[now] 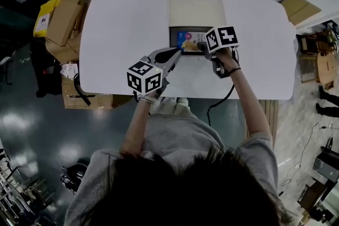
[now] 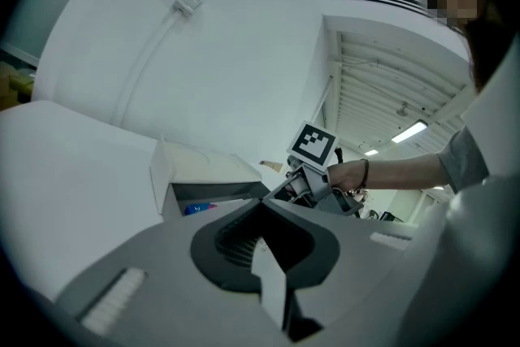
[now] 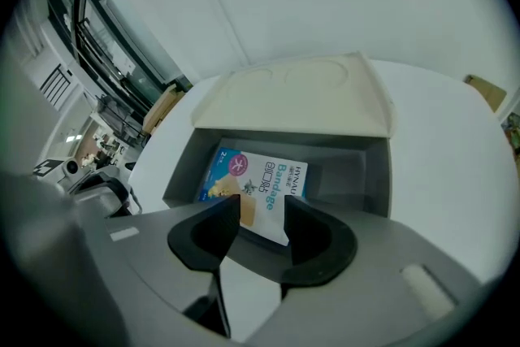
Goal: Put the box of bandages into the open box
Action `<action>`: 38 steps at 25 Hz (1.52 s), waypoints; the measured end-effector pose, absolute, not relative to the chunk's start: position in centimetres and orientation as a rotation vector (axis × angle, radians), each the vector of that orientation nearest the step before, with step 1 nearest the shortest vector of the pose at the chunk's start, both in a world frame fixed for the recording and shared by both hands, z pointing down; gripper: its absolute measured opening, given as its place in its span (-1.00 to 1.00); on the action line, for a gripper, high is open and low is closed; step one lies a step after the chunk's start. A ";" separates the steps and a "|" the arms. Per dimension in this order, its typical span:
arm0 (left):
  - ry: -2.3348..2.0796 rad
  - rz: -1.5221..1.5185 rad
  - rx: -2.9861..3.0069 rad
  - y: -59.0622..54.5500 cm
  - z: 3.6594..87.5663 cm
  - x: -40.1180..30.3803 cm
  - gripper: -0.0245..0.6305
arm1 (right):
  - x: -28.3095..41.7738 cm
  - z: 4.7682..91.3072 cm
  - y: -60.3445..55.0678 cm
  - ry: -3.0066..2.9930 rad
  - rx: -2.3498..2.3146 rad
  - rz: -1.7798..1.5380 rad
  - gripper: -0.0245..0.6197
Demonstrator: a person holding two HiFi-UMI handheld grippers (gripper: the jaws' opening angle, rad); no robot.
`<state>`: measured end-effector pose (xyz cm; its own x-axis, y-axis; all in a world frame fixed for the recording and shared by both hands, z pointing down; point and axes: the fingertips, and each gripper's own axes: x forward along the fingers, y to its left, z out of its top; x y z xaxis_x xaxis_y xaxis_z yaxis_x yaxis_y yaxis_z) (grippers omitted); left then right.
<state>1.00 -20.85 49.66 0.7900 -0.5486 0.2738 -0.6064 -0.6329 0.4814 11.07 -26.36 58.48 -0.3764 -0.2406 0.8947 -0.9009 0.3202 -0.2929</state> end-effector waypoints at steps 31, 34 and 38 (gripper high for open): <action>-0.885 0.095 2.569 -20.3 44.2 0.4 -0.94 | 11.1 46.4 -21.9 -2.523 1.312 1.053 -0.89; -0.888 0.084 2.592 -20.2 43.5 0.6 -0.94 | 11.0 45.0 -21.4 -2.605 1.307 1.029 -0.89; -0.884 0.074 2.623 -20.0 42.9 0.9 -0.94 | 11.1 44.0 -20.8 -2.659 1.310 0.998 -0.89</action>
<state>0.92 -19.98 42.94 0.8017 -0.5745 0.1650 -0.5939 -0.7345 0.3283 11.05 -20.77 44.02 -0.6490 -0.7075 0.2796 -0.7168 0.4456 -0.5364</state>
